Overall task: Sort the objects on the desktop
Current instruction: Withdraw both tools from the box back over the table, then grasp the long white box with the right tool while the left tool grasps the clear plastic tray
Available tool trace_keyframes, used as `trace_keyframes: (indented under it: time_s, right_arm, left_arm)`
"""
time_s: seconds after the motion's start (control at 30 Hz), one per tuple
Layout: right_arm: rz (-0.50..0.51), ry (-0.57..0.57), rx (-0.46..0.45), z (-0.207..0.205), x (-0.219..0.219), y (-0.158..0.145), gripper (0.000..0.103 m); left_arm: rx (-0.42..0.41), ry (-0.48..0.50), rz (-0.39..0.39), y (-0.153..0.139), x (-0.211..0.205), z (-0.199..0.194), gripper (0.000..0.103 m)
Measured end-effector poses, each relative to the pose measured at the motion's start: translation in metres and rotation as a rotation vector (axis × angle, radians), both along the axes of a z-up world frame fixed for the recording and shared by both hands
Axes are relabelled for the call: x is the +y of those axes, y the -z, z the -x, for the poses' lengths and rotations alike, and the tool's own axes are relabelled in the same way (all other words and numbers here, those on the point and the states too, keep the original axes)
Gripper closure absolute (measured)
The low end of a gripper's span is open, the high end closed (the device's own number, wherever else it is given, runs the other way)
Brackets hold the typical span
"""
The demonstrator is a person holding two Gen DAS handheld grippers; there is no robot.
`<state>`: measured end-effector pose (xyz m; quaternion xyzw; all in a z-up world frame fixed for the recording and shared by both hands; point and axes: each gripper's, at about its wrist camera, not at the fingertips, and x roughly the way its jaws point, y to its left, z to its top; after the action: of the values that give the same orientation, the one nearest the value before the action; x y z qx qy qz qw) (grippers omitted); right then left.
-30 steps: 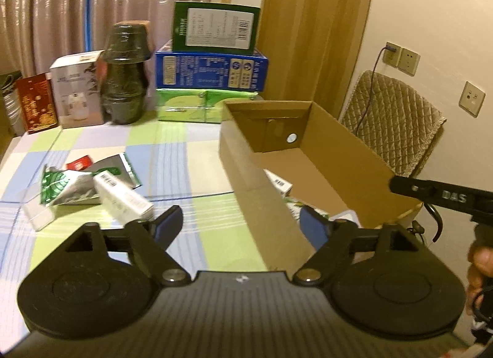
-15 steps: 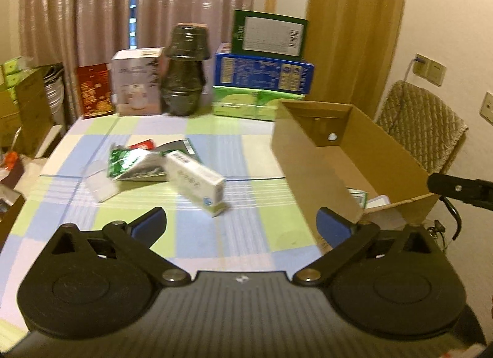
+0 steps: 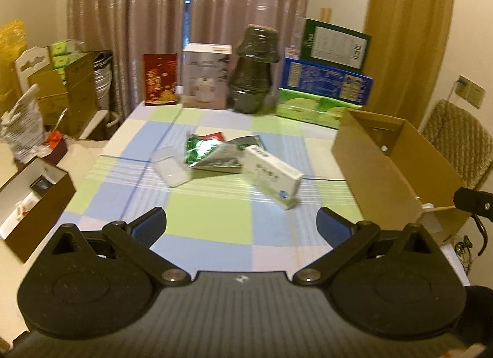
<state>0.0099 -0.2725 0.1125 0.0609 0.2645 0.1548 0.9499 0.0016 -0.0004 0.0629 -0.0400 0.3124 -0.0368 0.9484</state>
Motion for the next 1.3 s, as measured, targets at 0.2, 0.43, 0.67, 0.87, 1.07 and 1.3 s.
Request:
trace_keyframes:
  time_s: [0.2, 0.43, 0.67, 0.87, 1.07, 1.3]
  right_arm:
    - [0.02, -0.056, 0.001, -0.005, 0.021, 0.007, 0.002]
    - [0.052, -0.148, -0.01, -0.019, 0.049, 0.018, 0.002]
    - [0.088, -0.227, -0.001, -0.054, 0.078, 0.041, 0.002]
    - [0.128, -0.256, 0.033, -0.098, 0.097, 0.071, 0.004]
    - [0.175, -0.269, 0.084, -0.14, 0.109, 0.104, 0.019]
    - [0.243, -0.312, 0.099, -0.183, 0.125, 0.125, 0.03]
  left_arm:
    - [0.006, -0.048, -0.008, 0.002, 0.02, -0.003, 0.001]
    - [0.001, -0.09, -0.034, 0.003, 0.038, -0.019, 0.001]
    - [0.013, -0.103, -0.076, 0.014, 0.048, -0.054, 0.001]
    - [0.03, -0.081, -0.114, 0.034, 0.048, -0.092, 0.001]
    - [0.061, -0.064, -0.14, 0.066, 0.053, -0.126, 0.001]
    - [0.1, -0.061, -0.122, 0.095, 0.061, -0.155, 0.001]
